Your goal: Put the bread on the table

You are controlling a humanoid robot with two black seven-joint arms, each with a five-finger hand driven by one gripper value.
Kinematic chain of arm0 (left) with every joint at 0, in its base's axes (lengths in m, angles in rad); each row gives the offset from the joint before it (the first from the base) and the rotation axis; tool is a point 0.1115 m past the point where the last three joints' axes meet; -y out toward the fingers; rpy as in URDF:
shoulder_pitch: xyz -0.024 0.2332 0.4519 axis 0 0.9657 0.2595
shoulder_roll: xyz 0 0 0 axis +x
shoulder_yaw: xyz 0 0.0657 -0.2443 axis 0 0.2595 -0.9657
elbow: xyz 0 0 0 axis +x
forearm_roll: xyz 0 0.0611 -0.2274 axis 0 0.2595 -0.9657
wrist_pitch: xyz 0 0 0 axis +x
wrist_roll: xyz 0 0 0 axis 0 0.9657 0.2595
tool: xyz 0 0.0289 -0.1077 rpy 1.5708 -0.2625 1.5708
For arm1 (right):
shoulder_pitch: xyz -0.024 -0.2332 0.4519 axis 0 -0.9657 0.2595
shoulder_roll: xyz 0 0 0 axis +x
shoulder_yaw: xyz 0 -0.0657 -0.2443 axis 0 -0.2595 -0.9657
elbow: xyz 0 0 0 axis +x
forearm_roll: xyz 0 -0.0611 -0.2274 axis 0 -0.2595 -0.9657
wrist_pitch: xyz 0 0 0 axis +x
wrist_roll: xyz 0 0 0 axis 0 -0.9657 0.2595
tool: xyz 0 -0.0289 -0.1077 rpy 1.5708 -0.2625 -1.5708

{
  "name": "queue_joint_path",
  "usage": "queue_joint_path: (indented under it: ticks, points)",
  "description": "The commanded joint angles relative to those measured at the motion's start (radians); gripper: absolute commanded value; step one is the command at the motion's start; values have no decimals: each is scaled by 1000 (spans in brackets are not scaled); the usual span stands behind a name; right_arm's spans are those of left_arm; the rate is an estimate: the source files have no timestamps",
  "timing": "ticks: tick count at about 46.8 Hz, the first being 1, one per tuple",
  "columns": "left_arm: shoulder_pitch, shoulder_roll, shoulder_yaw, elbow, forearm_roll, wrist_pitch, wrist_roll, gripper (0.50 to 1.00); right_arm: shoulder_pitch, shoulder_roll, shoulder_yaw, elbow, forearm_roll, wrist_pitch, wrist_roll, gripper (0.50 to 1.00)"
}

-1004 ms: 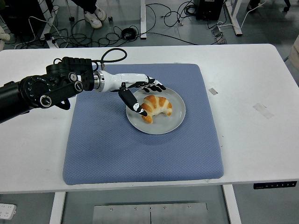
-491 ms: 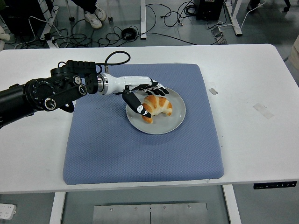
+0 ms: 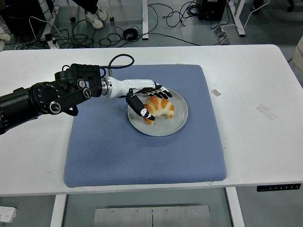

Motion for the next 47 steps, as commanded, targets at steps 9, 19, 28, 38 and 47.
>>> queue_joint_path:
  ticks: [9,19,28,38,47]
  points:
    - [8,0,5,0,2,0,0,792,0,0,0,1,0,0,0,1000]
    - [8,0,5,0,2,0,0,757,0,0,-2,-1,0,0,-1,1000]
    - [6,2,6,0,3,0,0,708,0,0,0,1,0,0,-1,1000]
    - [6,3,6,0,7,-1,-1,646,0,0,0,-1,0,0,0,1000]
    - [8,5,6,0,8,-1,-1,608,0,0,-2,-1,0,0,-1,1000]
